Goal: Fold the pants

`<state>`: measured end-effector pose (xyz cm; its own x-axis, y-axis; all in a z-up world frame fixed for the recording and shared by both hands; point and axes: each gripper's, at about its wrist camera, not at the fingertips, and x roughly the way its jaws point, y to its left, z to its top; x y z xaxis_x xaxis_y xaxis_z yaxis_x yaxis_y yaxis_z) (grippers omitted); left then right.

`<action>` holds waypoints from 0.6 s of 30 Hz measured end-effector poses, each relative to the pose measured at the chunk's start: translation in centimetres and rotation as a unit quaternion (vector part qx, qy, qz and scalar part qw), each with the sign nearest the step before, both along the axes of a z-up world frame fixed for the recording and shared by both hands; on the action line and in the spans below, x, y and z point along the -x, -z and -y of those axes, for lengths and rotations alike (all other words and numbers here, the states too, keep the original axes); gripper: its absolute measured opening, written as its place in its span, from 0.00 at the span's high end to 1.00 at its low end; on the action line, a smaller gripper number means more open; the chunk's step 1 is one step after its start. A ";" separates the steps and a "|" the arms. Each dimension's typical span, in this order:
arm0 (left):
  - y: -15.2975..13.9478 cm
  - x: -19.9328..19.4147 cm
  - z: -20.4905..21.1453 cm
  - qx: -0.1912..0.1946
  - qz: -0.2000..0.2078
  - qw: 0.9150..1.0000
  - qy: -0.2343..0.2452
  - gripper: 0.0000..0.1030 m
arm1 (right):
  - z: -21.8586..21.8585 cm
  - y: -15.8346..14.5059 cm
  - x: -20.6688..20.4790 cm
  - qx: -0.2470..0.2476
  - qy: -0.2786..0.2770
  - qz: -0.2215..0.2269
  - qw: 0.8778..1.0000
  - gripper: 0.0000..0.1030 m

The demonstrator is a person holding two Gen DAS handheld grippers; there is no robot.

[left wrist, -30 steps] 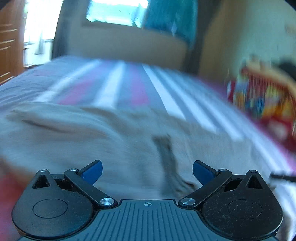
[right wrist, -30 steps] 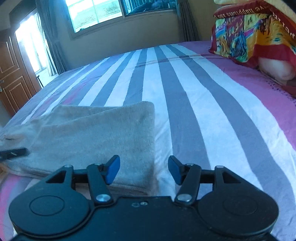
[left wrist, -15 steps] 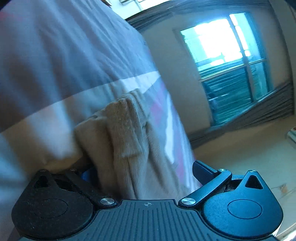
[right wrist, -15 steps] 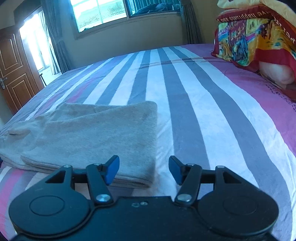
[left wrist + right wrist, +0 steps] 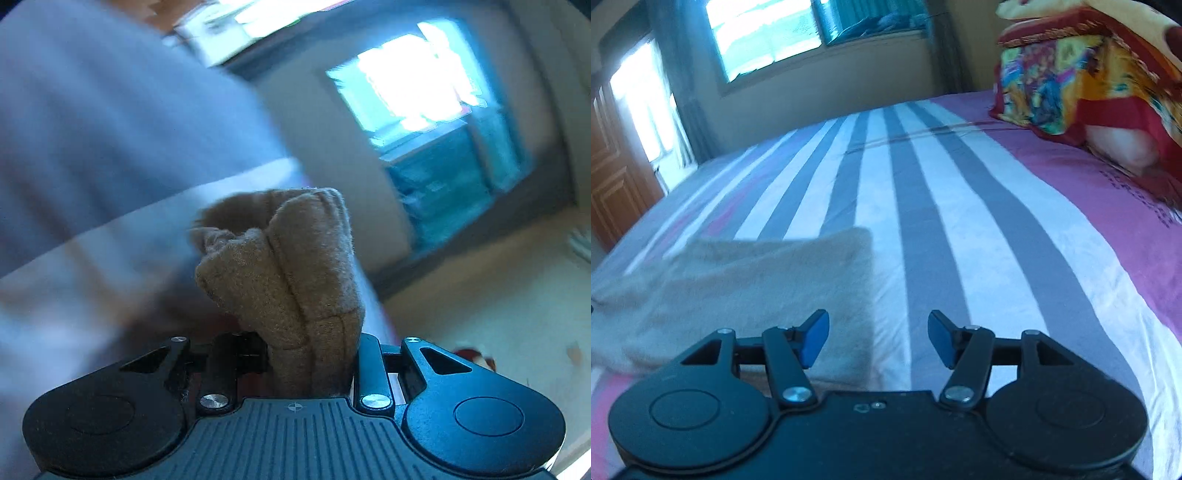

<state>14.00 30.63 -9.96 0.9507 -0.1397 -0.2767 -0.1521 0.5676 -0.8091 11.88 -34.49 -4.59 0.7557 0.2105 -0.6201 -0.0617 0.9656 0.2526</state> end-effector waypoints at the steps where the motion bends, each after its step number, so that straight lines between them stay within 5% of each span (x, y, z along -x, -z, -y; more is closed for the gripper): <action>1: -1.8 -0.6 0.8 -0.017 0.014 1.000 0.015 0.75 | 0.3 0.1 0.1 -0.002 0.005 0.002 1.000 0.43; 9: -12.0 -6.9 11.5 -0.119 0.101 0.978 0.138 0.75 | 3.0 1.3 1.4 -0.017 0.037 0.012 0.999 0.43; 18: -14.0 -10.2 24.3 -0.241 0.059 0.935 0.252 0.75 | 7.4 1.8 3.1 -0.039 0.074 0.028 0.996 0.43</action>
